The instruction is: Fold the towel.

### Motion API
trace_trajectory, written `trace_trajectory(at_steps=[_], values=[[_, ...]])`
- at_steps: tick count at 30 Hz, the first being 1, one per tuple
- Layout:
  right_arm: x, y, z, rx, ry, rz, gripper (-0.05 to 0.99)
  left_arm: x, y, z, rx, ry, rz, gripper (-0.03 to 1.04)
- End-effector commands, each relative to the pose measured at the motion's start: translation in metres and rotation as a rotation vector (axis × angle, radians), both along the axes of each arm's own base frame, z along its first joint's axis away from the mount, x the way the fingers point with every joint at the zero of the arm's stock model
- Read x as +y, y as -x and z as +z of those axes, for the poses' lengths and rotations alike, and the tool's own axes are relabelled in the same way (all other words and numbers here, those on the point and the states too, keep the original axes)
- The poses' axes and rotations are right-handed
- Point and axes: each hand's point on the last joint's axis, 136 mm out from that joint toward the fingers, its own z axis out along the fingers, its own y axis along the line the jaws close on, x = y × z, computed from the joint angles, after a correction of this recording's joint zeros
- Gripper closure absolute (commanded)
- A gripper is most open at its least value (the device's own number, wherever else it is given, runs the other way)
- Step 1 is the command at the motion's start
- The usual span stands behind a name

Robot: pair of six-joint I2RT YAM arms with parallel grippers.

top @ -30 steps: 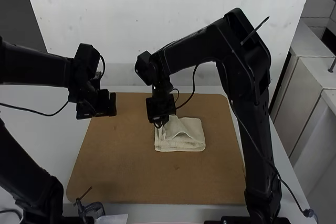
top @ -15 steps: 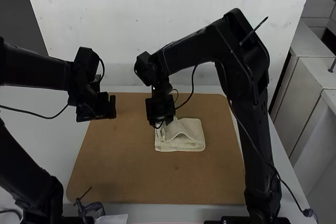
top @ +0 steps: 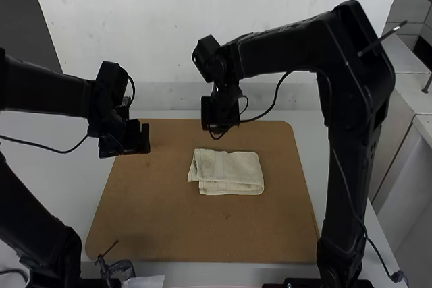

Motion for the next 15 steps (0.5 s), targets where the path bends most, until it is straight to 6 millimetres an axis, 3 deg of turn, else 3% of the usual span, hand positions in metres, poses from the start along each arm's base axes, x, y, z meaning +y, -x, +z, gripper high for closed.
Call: trace_trajectory(at_steps=[1,15], values=[[0.007,0.007,-0.027,0.017,0.056,0.034,0.92,-0.004,0.001,0.001,-0.005,0.013,-0.005,0.03],[0.038,0.018,-0.06,0.051,0.087,0.099,0.92,-0.004,0.002,-0.001,-0.007,0.011,-0.007,0.03]])
